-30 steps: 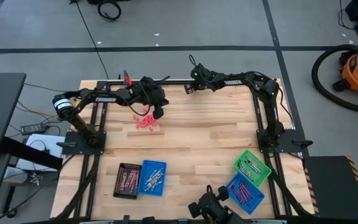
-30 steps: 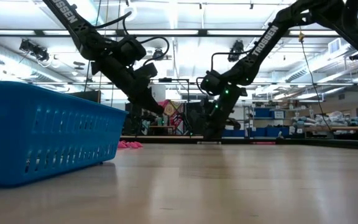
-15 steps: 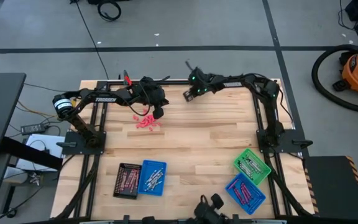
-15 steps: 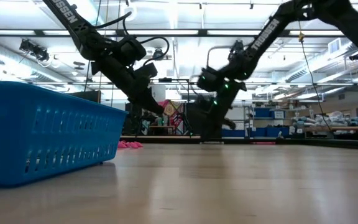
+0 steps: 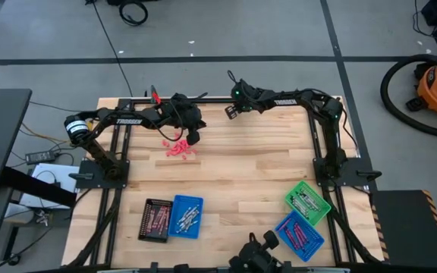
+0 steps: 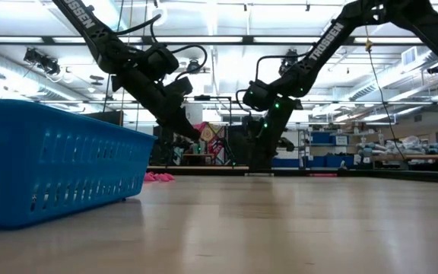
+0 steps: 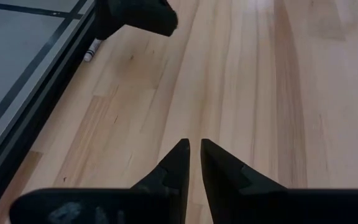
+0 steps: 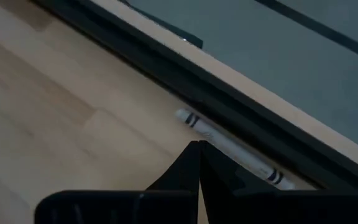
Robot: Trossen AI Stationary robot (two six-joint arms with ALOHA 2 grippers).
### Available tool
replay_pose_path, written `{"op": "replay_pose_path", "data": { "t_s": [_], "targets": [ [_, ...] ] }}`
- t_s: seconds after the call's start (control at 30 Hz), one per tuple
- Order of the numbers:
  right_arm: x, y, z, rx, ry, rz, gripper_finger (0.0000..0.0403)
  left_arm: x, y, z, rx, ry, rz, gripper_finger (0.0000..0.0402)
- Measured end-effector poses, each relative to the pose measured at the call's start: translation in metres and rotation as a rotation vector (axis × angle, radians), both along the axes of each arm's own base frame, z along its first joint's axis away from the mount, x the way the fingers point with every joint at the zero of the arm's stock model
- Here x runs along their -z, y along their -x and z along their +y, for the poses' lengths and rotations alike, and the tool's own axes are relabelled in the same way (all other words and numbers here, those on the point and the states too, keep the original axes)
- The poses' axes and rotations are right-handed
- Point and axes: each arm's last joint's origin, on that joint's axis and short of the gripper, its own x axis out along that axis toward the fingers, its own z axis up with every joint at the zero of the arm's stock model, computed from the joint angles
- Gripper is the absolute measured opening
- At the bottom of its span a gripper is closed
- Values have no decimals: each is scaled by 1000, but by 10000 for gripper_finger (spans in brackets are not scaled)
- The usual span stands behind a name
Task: Sort crayons
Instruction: Put the white crayon into the left blue bin
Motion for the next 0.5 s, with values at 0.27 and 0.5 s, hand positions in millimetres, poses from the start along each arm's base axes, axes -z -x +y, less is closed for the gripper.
{"op": "replay_pose_path", "data": {
  "t_s": [0.27,0.5],
  "targets": [
    [3,10,-14,49,-12,-17,14,0,0,0,0,-1,0,47],
    [4,17,-21,73,-47,-37,13,0,0,0,5,-7,2,47]
  ]
}}
